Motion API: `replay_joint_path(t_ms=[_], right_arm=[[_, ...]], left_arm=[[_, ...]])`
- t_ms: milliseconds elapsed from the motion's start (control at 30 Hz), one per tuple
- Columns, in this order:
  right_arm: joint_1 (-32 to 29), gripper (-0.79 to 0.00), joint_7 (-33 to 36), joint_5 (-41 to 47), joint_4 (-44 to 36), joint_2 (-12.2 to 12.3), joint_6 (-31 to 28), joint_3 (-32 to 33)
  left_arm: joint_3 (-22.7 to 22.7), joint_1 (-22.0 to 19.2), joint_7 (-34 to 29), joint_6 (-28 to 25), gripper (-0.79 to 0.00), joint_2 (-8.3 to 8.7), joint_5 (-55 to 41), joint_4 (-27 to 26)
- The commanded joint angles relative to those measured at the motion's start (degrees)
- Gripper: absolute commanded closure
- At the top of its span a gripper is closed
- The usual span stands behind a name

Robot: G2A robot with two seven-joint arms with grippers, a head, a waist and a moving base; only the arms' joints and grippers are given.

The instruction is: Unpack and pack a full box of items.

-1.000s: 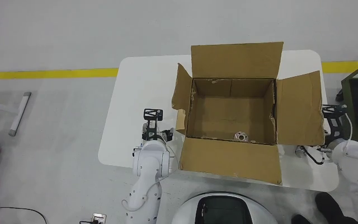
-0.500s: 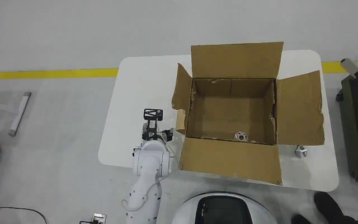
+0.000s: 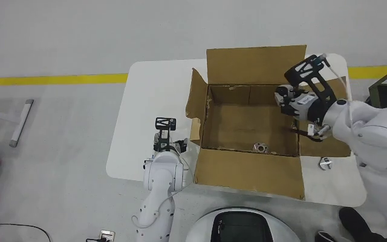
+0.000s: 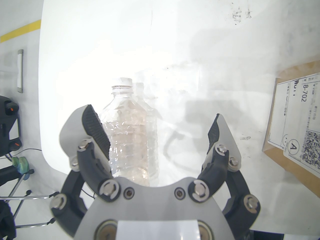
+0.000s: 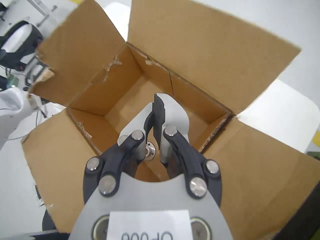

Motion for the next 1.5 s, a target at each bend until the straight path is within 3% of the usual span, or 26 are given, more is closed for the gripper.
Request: replay_joint_path(t_ms=[0,400,467,700,833,1000,1033,1067,1100,1367,1467], right_arm=[[0.6,0.0,-0.5,-2.5,1.8,-0.2,2.6,-3.4],[-1.5,0.0,-2.2,-4.0,-0.4,-0.1,1.4,-4.1],[-2.4,0.0,-2.1,-7.7,-1.7,-0.3,4.8,-5.9],[-2.2,0.0,2.6,-18.2,-0.2,-2.1,29.4,-15.3],[-2.0,0.0,1.3,-20.7,3.2,-3.3,33.1,-19.0],[-1.6,0.0,1.9,-19.1,6.4,-4.5,32.4,-18.9],[-1.4,-0.249,2.6,-18.4,7.1,-4.7,31.8,-18.5],[-1.1,-0.662,3.4,-18.5,7.3,-4.8,31.0,-18.5],[-1.1,-0.785,3.4,-18.5,7.3,-4.8,31.0,-18.5],[-1.1,-0.785,3.4,-18.5,7.3,-4.8,31.0,-18.5],[-2.3,-0.785,1.4,-20.6,7.1,-4.7,28.2,-18.8]], left_arm=[[0.0,0.0,0.0,0.0,-0.785,0.0,0.0,0.0],[0.0,0.0,0.0,0.0,-0.785,0.0,0.0,0.0],[0.0,0.0,0.0,0.0,-0.785,0.0,0.0,0.0],[0.0,0.0,0.0,0.0,-0.785,0.0,0.0,0.0],[0.0,0.0,0.0,0.0,-0.785,0.0,0.0,0.0],[0.0,0.0,0.0,0.0,-0.785,0.0,0.0,0.0],[0.0,0.0,0.0,0.0,-0.785,0.0,0.0,0.0],[0.0,0.0,0.0,0.0,-0.785,0.0,0.0,0.0],[0.0,0.0,0.0,0.0,-0.785,0.0,0.0,0.0],[0.0,0.0,0.0,0.0,-0.785,0.0,0.0,0.0],[0.0,0.0,0.0,0.0,-0.785,0.0,0.0,0.0]])
